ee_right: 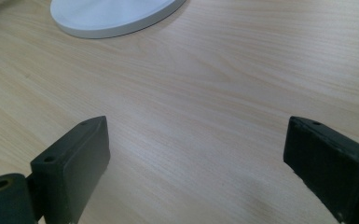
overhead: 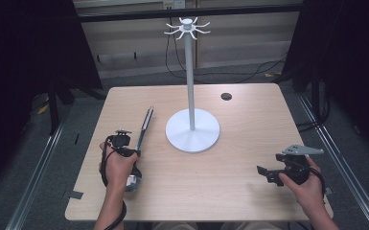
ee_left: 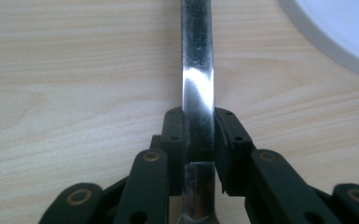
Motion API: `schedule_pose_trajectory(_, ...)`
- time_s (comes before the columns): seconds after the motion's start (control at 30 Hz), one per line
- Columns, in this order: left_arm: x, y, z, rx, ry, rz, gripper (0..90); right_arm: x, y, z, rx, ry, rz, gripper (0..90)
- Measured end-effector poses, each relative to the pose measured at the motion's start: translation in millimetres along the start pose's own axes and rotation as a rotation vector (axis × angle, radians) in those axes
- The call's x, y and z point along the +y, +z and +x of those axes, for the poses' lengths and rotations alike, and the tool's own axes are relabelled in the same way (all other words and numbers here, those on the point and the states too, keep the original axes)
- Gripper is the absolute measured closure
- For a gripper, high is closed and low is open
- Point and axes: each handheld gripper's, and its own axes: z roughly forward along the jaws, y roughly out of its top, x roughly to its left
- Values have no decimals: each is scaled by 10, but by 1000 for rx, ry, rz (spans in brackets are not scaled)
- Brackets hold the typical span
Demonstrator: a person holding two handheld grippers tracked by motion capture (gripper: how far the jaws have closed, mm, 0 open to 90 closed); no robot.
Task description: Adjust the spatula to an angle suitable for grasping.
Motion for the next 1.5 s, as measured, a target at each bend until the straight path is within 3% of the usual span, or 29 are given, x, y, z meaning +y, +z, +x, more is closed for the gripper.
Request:
schedule_pose_trajectory(0.07, -1, -17, -2, -2, 5, -15, 756, 2, 1, 4, 4, 1, -4, 71)
schedule_pose_trajectory(0.13, -11, -50, -3, -38, -11, -72, 755, 10, 20, 24, 11, 2, -3, 71)
schedule_pose_trajectory(0.17, -12, -69, 5, -41, 2, -72, 756, 16, 29, 34, 11, 2, -2, 71)
schedule_pose_trajectory(0.23, -22, -85, 11, -62, -10, -100, 756, 32, 50, 53, 19, 2, -6, 72)
schedule_pose_trajectory(0.27, -26, -92, 6, -65, -23, -110, 755, 46, 66, 74, 22, 1, -5, 72)
schedule_pose_trajectory(0.37, -34, -105, 18, -65, -11, -115, 755, 70, 97, 111, 31, -5, -6, 72)
schedule_pose_trajectory(0.4, -48, -113, 15, -78, -33, -148, 755, 96, 130, 157, 40, -11, -5, 72)
schedule_pose_trajectory(0.47, -51, -124, 17, -76, -27, -150, 755, 110, 148, 181, 42, -16, -4, 73)
schedule_pose_trajectory(0.57, -70, -174, 12, -89, -23, -212, 755, 184, 230, 283, 62, -26, -3, 75)
schedule_pose_trajectory(0.7, -81, -209, 5, -97, -24, -240, 755, 261, 294, 361, 77, -34, -9, 76)
schedule_pose_trajectory(0.9, -119, -243, -37, -133, -31, -278, 755, 474, 460, 584, 121, -34, -32, 77)
schedule_pose_trajectory(1.4, -200, -360, -132, -124, 4, -352, 755, 1022, 785, 1122, 211, -58, -69, 112)
schedule_pose_trajectory(1.5, -223, -396, -182, -127, 25, -372, 755, 1179, 887, 1310, 255, -52, -83, 134)
